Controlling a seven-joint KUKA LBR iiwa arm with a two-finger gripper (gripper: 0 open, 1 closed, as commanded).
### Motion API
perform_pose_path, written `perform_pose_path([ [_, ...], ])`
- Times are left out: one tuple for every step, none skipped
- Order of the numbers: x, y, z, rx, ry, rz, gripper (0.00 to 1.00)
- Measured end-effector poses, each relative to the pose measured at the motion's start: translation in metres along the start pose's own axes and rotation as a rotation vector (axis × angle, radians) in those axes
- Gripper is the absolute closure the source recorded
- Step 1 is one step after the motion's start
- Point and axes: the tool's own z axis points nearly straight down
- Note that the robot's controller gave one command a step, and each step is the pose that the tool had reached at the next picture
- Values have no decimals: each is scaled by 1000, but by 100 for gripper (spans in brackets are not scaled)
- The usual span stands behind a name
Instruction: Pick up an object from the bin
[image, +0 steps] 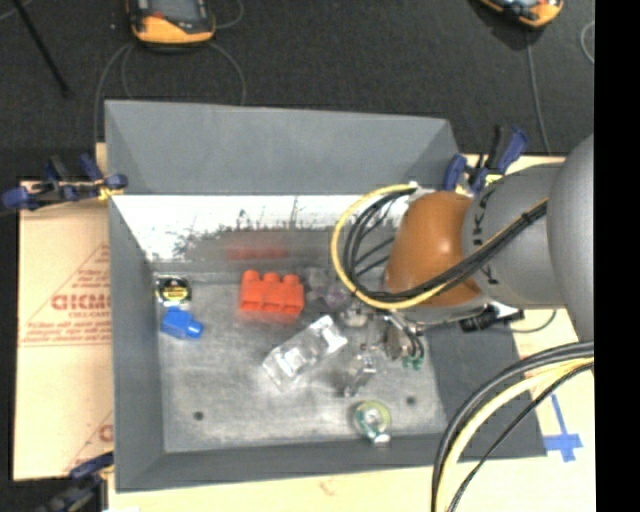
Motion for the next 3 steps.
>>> perform_pose_path([
  [-21, 42, -7, -2, 1, -133, 0],
  [-21, 41, -8, -1, 0, -133, 100],
  [-21, 39, -5, -5, -5, -141, 100],
])
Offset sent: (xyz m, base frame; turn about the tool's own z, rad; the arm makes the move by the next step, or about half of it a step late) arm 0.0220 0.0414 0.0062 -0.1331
